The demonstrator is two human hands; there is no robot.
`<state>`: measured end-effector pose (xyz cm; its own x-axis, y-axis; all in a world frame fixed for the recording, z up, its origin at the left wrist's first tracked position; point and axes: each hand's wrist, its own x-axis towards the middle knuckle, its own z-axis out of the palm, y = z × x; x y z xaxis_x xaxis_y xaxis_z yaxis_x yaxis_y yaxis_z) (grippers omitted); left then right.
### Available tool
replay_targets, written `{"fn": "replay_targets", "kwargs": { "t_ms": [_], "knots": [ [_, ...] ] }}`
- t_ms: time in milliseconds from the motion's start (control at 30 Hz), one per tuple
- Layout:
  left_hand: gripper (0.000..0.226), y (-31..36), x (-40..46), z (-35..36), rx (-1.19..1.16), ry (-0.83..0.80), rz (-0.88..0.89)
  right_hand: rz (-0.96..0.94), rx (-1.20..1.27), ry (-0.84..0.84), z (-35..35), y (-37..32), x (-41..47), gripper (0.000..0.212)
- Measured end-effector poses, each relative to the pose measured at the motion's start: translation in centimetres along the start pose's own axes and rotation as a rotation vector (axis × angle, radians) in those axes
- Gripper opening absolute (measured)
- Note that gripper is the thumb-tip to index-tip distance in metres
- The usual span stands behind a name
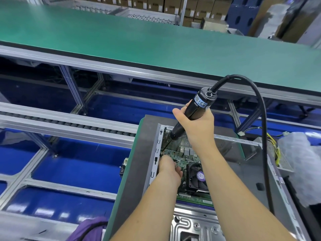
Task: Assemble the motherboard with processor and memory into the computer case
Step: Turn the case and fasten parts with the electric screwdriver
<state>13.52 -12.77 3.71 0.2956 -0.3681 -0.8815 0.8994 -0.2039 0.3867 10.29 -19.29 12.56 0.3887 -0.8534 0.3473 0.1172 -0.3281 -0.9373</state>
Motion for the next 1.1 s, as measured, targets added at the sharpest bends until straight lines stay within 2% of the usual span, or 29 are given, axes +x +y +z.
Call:
{"fn": "replay_targets", "kwargs": {
  "t_ms": [633, 900, 1100],
  "knots": [
    [0.020, -0.2, 0.6, 0.1, -0.012, -0.002, -0.016, -0.002, -0.040, -0.075, 0.4, 1.1, -0.3, 0.034],
    [0.037, -0.2, 0.7, 0.3, -0.030, 0.017, 0.001, 0.024, -0.058, -0.130, 0.4, 1.4, -0.7, 0.042],
    [0.037, -0.3, 0.9, 0.3, -0.012, 0.003, 0.017, 0.023, -0.051, -0.162, 0.1, 1.6, -0.7, 0.042]
  ]
}}
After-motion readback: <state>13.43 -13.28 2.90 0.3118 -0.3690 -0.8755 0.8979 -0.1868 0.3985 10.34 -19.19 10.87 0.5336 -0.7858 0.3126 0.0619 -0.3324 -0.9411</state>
